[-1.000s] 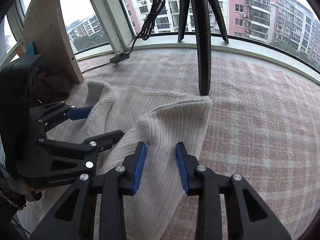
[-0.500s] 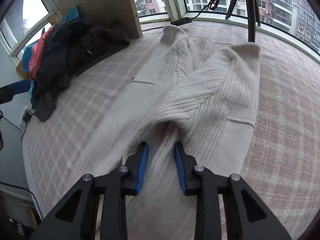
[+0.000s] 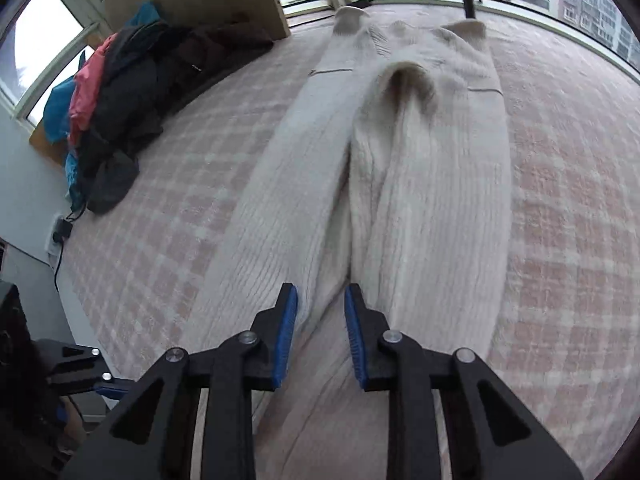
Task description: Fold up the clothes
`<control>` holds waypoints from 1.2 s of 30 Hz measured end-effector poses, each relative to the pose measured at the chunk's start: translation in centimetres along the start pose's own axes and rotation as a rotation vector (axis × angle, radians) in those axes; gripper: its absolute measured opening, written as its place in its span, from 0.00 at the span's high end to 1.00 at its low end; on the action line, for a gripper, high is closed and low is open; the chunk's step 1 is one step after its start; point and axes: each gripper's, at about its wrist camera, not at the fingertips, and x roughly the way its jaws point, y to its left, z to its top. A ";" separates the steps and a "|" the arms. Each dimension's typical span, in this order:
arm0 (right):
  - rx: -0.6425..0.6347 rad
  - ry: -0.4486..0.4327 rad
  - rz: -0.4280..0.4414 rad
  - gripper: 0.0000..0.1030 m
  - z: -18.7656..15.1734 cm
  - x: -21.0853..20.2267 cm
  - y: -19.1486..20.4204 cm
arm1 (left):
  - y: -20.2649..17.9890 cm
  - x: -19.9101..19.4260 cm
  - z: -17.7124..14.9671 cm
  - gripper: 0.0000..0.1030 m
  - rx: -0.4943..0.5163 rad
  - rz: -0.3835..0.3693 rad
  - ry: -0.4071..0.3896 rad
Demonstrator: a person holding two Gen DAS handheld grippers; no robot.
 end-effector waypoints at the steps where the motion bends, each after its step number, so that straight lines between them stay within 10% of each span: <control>1: 0.028 -0.038 -0.008 0.75 -1.1 -2.0 -0.4 | 0.0 0.0 -0.1 0.59 -0.001 0.004 -0.004; 6: 0.084 -0.129 -0.127 0.64 -8.8 -7.6 -1.3 | 0.0 0.8 -0.1 0.57 0.020 0.050 -0.004; 15: 0.150 -0.104 -0.124 0.64 -16.1 -5.8 -2.3 | -2.6 2.2 -0.2 0.49 0.157 0.089 0.022; 20: 0.031 -0.078 -0.090 0.63 -16.7 -5.1 0.0 | -1.7 1.5 0.1 0.83 0.086 0.001 0.021; 23: 0.066 -0.116 -0.019 0.84 -15.4 -7.1 0.0 | -1.5 -0.8 1.6 0.86 0.062 -0.061 -0.018; 29: 0.133 -0.198 0.123 0.86 -12.6 -11.1 0.2 | -1.4 -6.1 5.6 0.87 0.041 -0.162 -0.120; 36: 0.073 -0.367 0.195 0.86 0.7 -16.7 0.3 | 0.3 -13.8 17.2 0.87 0.074 -0.131 -0.324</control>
